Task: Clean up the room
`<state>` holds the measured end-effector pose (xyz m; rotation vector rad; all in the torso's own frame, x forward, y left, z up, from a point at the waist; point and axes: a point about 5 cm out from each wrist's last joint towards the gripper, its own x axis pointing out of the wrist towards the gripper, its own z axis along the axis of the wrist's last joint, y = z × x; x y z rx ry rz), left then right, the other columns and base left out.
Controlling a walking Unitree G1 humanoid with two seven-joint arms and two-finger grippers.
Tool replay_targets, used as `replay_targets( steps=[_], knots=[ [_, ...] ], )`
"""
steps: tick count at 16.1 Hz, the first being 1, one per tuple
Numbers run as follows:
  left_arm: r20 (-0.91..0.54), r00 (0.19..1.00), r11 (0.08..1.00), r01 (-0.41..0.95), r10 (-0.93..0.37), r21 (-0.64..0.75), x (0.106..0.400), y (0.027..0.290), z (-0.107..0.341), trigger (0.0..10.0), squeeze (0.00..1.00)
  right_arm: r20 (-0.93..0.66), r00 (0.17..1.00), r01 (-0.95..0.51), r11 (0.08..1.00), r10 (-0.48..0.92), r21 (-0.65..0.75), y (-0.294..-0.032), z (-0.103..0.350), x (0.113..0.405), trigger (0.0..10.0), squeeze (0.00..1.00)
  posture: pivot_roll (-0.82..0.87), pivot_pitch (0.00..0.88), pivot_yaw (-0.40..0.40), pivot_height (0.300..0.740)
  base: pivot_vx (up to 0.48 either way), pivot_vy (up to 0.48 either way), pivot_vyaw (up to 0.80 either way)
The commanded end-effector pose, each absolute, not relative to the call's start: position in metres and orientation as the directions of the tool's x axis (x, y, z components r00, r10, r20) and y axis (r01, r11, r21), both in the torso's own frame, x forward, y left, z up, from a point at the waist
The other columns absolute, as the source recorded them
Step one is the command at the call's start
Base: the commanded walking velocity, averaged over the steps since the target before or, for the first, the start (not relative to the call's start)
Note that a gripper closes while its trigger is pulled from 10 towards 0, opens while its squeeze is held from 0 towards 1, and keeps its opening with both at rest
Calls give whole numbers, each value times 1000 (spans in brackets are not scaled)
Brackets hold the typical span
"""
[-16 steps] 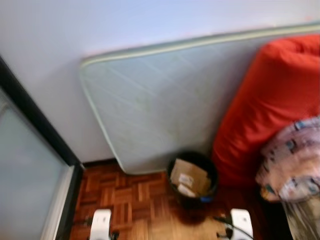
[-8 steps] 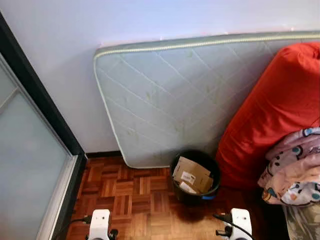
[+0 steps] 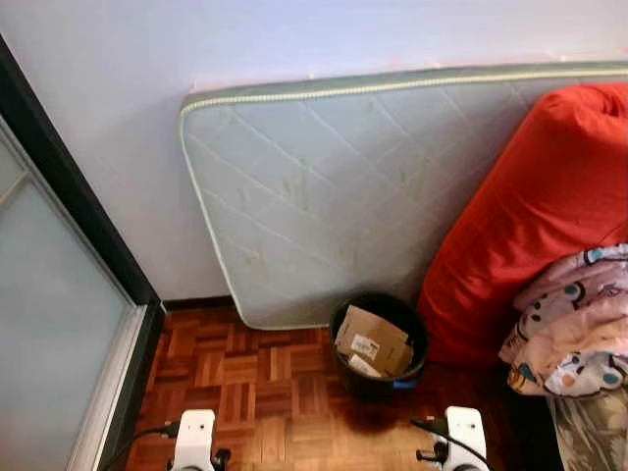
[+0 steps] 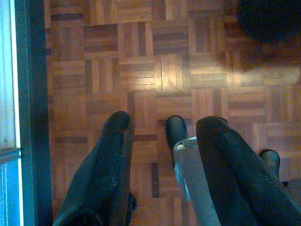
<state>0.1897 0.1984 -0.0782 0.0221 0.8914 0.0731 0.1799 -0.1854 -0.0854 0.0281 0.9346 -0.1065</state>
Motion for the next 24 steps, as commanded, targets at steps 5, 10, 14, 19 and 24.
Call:
replay_targets(
  steps=[5, 10, 14, 19, 24],
  knots=[
    [-791, 606, 996, -74, 87, 53, 185, 201, -81, 10000, 0, -801, 596, 74, 997, -64, -25, -182, -85, 181, 10000, 0, -9, 2, 36, 740, 0, 0, 0],
    [-791, 606, 996, -76, 87, 52, 185, 201, -81, 10000, 0, -801, 595, 68, 997, -62, -26, -182, -85, 181, 10000, 0, -9, 5, 36, 740, 0, 0, 0],
    [-791, 606, 996, -76, 87, 52, 185, 201, -81, 10000, 0, -801, 595, 68, 997, -62, -26, -182, -85, 181, 10000, 0, -9, 5, 36, 740, 0, 0, 0],
    [-791, 606, 996, -76, 87, 52, 185, 201, -81, 10000, 0, -801, 595, 68, 997, -62, -26, -182, -85, 181, 10000, 0, -9, 5, 36, 740, 0, 0, 0],
    [-792, 605, 996, -75, 86, 52, 184, 201, -81, 10000, 0, -803, 594, 25, 999, -47, -40, -180, -86, 180, 10000, 0, -8, 9, 34, 740, 97, 0, 0]
  ],
)
